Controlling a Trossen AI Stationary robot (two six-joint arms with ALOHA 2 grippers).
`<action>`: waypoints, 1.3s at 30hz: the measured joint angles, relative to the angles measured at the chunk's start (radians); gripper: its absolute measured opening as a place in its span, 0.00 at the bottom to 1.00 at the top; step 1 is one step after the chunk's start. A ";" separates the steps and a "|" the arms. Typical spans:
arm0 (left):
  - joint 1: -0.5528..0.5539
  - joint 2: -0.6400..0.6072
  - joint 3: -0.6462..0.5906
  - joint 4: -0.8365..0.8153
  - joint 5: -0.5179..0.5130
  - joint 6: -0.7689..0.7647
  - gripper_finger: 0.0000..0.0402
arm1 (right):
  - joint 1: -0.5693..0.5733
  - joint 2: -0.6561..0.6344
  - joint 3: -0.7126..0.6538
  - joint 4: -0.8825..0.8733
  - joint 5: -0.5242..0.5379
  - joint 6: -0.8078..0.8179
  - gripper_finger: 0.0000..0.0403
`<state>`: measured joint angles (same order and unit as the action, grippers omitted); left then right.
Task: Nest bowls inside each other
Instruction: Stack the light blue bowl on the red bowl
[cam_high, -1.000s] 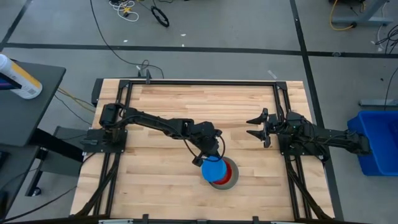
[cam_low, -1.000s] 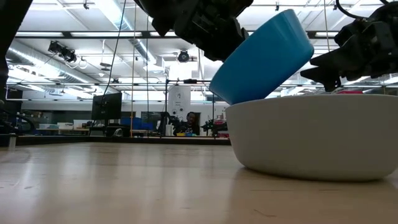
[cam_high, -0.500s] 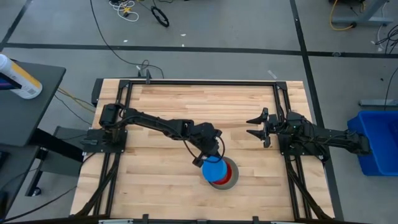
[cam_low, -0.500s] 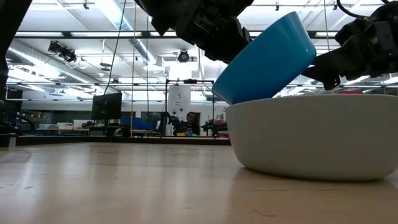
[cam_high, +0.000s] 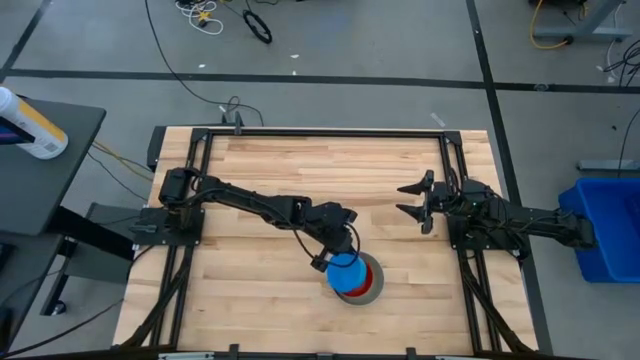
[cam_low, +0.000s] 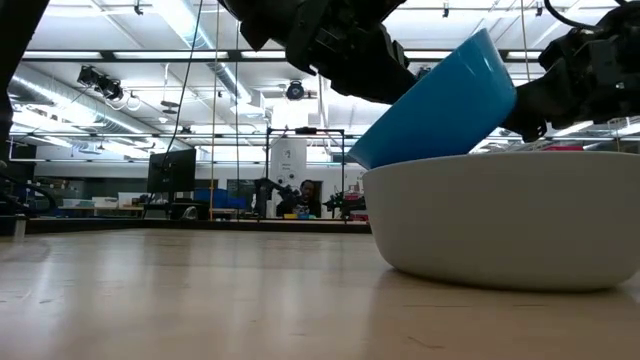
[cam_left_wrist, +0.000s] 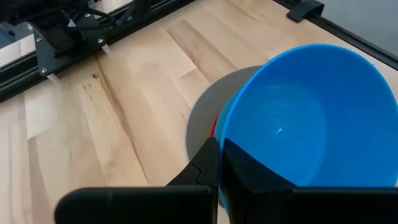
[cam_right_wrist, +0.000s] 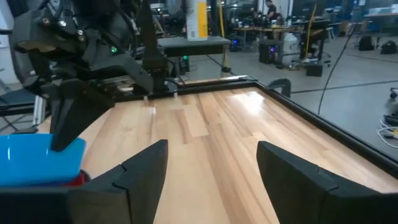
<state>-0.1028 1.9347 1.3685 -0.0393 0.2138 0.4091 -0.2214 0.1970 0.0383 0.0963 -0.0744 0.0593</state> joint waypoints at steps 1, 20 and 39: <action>0.001 0.000 0.000 0.001 0.002 0.004 0.01 | 0.000 0.000 0.000 0.001 0.014 0.000 0.64; -0.006 0.165 0.277 -0.445 -0.045 0.018 0.01 | -0.001 0.000 0.000 0.036 0.021 0.011 0.71; -0.011 0.188 0.322 -0.669 -0.050 0.013 0.01 | -0.001 0.000 0.000 0.020 0.021 0.012 0.76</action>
<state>-0.1143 2.1230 1.6909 -0.7078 0.1638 0.4217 -0.2222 0.1967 0.0383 0.1167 -0.0532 0.0711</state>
